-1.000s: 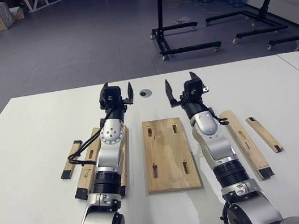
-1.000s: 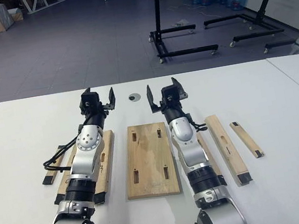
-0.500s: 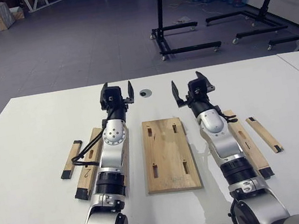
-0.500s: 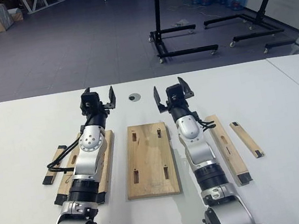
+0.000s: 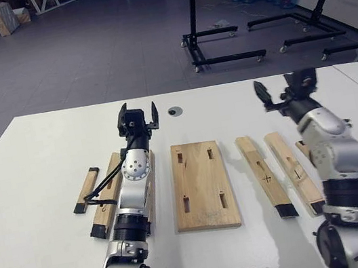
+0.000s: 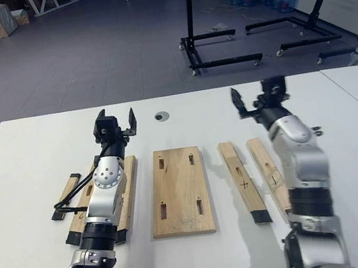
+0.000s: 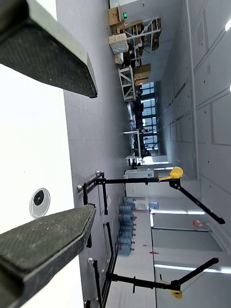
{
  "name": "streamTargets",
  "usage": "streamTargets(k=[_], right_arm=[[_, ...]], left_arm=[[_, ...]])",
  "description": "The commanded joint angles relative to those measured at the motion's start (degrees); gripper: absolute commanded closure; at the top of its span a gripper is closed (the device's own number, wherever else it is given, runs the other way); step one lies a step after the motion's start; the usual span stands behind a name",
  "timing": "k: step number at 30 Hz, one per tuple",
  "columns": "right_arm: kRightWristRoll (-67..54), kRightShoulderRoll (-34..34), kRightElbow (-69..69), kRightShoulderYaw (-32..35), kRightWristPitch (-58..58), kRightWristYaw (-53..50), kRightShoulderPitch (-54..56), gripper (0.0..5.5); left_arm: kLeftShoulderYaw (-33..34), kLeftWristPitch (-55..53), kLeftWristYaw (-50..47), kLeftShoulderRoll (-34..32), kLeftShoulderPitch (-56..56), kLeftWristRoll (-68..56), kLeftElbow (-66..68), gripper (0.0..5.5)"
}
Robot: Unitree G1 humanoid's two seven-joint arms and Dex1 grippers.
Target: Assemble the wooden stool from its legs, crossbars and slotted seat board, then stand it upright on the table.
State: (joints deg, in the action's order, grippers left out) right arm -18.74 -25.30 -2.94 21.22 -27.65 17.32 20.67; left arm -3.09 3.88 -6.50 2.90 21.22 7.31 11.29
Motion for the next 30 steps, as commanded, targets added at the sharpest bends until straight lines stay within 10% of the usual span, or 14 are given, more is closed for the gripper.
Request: streamTargets(k=[1, 18, 30], right_arm=[[-2.70, -6.87, -4.32, 4.77, -5.98, 3.83, -2.66, 0.92], [-1.62, -10.28, -2.07, 2.18, -11.67, 12.80, -28.07, 0.92], [-1.81, -10.51, -2.66, -1.24, -14.64, 15.37, -30.09, 2.91]], left_arm=[[-0.87, -0.24, -0.80, 1.22, -3.22, 0.28, -2.90, 1.44], [-3.63, -2.89, -5.05, 2.97, -8.90, 0.75, -8.36, 1.44], [-3.93, -2.98, -6.30, 2.83, -8.64, 0.28, -7.87, 1.48]])
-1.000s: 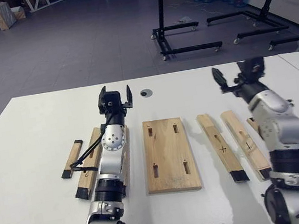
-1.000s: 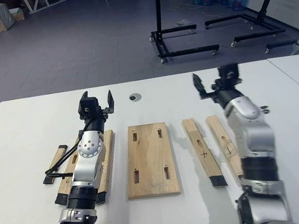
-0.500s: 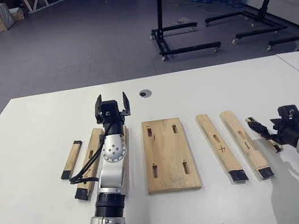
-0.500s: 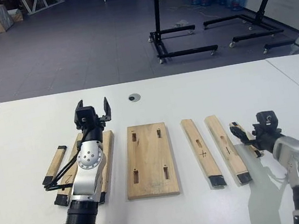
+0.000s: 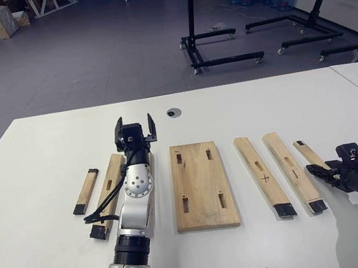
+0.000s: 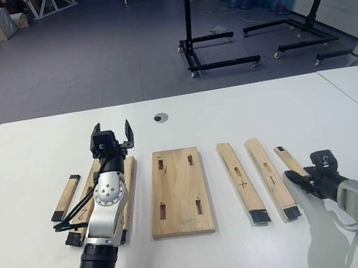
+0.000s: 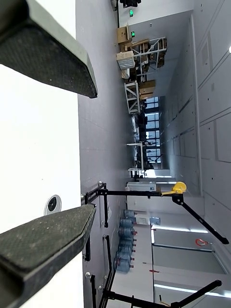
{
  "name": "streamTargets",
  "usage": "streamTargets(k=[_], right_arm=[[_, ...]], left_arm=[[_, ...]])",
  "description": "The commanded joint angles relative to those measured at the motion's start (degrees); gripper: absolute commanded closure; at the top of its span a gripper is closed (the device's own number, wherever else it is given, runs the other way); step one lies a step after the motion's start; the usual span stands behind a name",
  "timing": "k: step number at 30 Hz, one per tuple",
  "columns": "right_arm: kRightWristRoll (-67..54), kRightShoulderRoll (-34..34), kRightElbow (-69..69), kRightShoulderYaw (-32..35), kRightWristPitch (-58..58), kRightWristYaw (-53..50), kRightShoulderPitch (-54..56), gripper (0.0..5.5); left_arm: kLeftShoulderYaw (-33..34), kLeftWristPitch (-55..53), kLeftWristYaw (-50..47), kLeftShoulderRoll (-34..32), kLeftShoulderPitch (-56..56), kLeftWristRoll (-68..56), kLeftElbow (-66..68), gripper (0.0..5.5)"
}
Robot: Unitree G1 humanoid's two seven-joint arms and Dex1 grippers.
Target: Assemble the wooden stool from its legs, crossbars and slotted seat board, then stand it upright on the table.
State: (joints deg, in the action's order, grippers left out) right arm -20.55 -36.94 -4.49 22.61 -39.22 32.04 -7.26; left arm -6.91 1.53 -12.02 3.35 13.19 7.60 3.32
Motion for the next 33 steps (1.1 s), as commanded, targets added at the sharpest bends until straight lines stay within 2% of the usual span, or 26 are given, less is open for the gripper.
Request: streamTargets(k=[1, 8, 13, 17, 19, 21, 23, 27, 28, 33], right_arm=[[0.37, 0.95, -1.24, -3.11, -2.65, 0.88, -2.39, 3.10], [1.18, -0.45, -6.74, -4.34, 0.05, 3.07, -0.57, 4.22], [0.12, 1.01, -10.45, -3.72, 5.43, 3.88, 4.30, 4.22], [0.74, 1.90, -8.03, -2.34, 14.64, 0.51, 14.61, 4.22], [1.44, 2.59, -5.47, -3.93, 18.96, -0.50, 22.10, 4.22], [2.86, 5.40, -1.45, -8.68, 23.31, -0.53, 29.11, 4.22], [4.61, 7.98, 3.24, -13.55, 25.92, -0.48, 31.42, 4.22], [7.62, 12.52, 14.00, -28.69, 31.38, 6.04, 28.62, 4.22], [7.61, 13.00, 15.56, -30.80, 31.70, 7.32, 27.86, 4.22], [8.32, 13.04, 18.34, -32.70, 32.53, 8.39, 25.48, 4.22]], left_arm=[[-0.10, -0.62, -0.86, 2.40, -0.54, -0.04, 0.20, 1.48], [0.37, -0.07, -1.51, 2.39, 0.12, -0.66, 1.51, 1.48], [1.41, 1.05, -0.70, 1.76, 1.10, -2.17, 2.64, 1.48], [6.61, 0.71, 6.28, 5.04, 1.85, -17.27, 3.40, 1.48], [8.06, -2.53, 10.10, 5.09, 2.58, -24.35, 3.28, 1.48], [9.24, -7.28, 15.23, 4.83, 3.40, -32.48, 2.83, 1.48], [9.61, -12.64, 20.03, 4.28, 4.39, -39.36, 2.26, 1.48], [10.23, -26.55, 29.54, 2.82, 3.13, -56.08, -4.22, 1.48], [10.46, -28.11, 30.59, 2.62, 2.77, -58.12, -5.37, 1.48], [12.63, -31.72, 30.07, 3.75, 2.89, -63.81, -6.99, 1.48]])
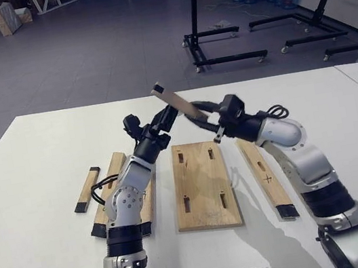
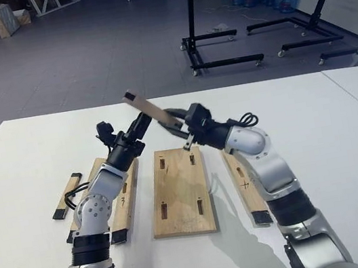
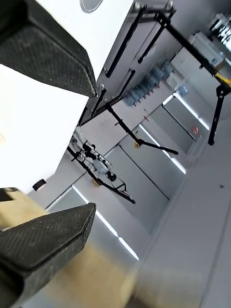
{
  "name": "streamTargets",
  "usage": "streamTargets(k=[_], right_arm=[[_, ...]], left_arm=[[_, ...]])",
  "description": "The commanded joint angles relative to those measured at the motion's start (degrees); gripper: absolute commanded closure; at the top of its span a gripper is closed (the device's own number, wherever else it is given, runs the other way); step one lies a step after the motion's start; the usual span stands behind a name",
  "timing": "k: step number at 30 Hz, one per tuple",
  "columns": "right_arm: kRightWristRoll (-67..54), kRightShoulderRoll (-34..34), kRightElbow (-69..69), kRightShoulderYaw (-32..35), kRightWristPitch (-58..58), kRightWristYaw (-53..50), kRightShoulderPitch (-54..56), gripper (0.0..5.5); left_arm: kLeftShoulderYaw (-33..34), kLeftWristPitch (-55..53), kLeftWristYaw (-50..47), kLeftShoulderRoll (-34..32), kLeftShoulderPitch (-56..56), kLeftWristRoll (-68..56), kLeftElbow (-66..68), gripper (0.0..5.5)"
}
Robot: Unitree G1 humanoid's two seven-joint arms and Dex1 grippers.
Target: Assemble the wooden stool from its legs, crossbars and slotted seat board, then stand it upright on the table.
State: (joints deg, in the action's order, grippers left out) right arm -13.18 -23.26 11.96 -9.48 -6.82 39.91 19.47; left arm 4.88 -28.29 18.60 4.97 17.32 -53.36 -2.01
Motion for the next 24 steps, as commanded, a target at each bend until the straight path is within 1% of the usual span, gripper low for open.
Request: streamTargets(k=[1, 3, 7, 10, 12, 15, 17, 21, 23, 24], right_arm=[[1.03, -0.60, 2.30, -0.81, -0.06, 0.57, -1.43, 4.22], [0.53, 0.08, 2.49, 0.16, -0.91, -0.58, -1.10, 4.22], [1.87, 1.61, -2.26, 5.47, -2.76, -7.95, 2.36, 4.22], [3.98, 1.37, -5.85, 6.07, -3.40, -10.24, 2.56, 4.22], [5.90, 0.97, -7.08, 4.72, -2.38, -10.22, 2.18, 4.22], [11.31, -0.15, -9.49, -0.35, -0.07, -8.54, 1.16, 4.22], [12.97, 0.25, -9.95, -2.46, 1.66, -7.86, 0.92, 4.22], [12.96, 0.89, -8.82, -4.03, 2.93, -6.46, 0.28, 4.22], [12.73, 0.76, -8.23, -4.32, 2.49, -5.86, -0.25, 4.22], [12.51, 0.54, -8.04, -4.50, 1.02, -5.33, -0.57, 4.22]], left_arm=[[0.76, -2.37, -0.63, 2.25, -1.49, -3.48, -2.25, 1.48], [-0.41, -3.27, -0.49, 1.92, -1.99, -3.26, -2.89, 1.48], [-1.53, -3.20, -1.04, 1.01, -3.49, -0.73, -2.46, 1.48], [-3.97, -2.94, -0.45, 0.22, -4.16, 2.03, -2.79, 1.48], [-4.19, -2.82, -0.35, 0.17, -4.08, 2.31, -3.00, 1.48], [-4.18, -2.14, -0.02, 0.31, -3.67, 2.63, -3.12, 1.48], [-4.02, -1.94, 0.05, 0.33, -3.43, 2.78, -2.91, 1.48], [-4.03, -1.58, 0.03, 0.36, -3.05, 3.43, -1.97, 1.48], [-4.96, -0.51, -0.18, -0.11, -2.90, 5.74, -1.83, 1.48], [-6.01, 0.64, -1.45, -0.67, -2.44, 9.04, -0.69, 1.67]])
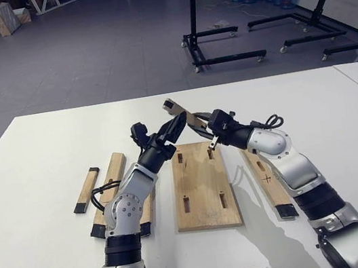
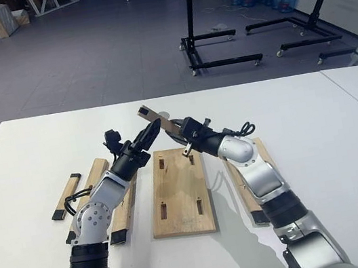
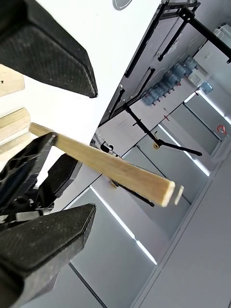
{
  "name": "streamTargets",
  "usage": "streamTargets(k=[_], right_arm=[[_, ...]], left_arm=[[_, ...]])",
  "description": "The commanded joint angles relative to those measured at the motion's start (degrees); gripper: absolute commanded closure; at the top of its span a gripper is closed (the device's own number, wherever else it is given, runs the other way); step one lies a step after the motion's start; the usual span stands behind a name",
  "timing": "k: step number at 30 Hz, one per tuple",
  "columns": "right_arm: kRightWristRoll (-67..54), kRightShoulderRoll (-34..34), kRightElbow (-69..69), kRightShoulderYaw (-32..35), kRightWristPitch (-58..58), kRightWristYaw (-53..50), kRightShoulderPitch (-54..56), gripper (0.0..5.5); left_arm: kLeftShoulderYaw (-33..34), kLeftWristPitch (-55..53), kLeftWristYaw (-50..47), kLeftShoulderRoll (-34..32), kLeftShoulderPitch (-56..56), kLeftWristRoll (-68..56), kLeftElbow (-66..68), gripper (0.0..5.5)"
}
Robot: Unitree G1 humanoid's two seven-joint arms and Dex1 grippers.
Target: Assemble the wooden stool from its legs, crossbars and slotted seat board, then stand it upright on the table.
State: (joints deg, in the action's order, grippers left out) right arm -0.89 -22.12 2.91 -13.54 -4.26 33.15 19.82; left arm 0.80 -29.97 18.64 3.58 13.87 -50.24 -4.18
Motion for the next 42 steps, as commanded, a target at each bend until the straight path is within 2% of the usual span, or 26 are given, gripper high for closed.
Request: streamTargets(k=[1, 6, 17, 22, 26, 33, 34, 37, 42], right_arm=[[0.20, -0.81, 0.98, -0.67, -2.24, 1.96, -1.19, 4.22], [1.25, -1.00, 0.93, -1.83, -3.37, 2.93, -2.13, 4.22], [2.18, -1.16, 0.18, -1.62, -2.86, 2.51, -1.95, 4.22], [1.61, -0.88, 0.65, -1.26, -2.23, 2.65, -1.83, 4.22], [2.20, -0.90, 0.34, -1.19, -1.12, 2.28, -1.49, 4.22], [3.87, -0.90, -2.95, 0.04, -1.00, 0.75, -0.30, 4.22], [3.52, -0.85, -3.04, 0.15, -1.71, 0.97, -0.68, 3.85], [2.22, -0.65, -1.37, 1.31, -3.88, 0.67, -2.35, 3.47], [3.72, -2.06, 2.48, 3.55, -7.61, -2.19, -7.25, 2.68]], left_arm=[[-3.15, 3.96, -1.97, 0.16, 1.26, 9.37, 2.27, 1.72], [-6.08, 9.26, 0.23, 0.97, 0.66, 16.05, 2.40, 2.68], [-3.79, 11.43, 2.31, 2.79, -0.46, 12.07, 1.71, 4.27], [-4.83, 12.07, 2.49, 1.91, -0.74, 14.08, 1.67, 4.97], [-7.16, 14.26, 2.76, 1.38, -1.09, 18.48, 2.68, 5.09], [-5.67, 13.89, 2.03, 1.84, -0.33, 17.92, 3.79, 5.10], [-4.59, 13.78, 1.29, 1.99, 0.07, 17.42, 4.07, 5.10], [-2.09, 14.50, -0.75, 1.66, 0.54, 16.85, 3.76, 5.11], [7.74, 13.88, -6.73, -1.86, -0.19, 14.12, 2.71, 5.11]])
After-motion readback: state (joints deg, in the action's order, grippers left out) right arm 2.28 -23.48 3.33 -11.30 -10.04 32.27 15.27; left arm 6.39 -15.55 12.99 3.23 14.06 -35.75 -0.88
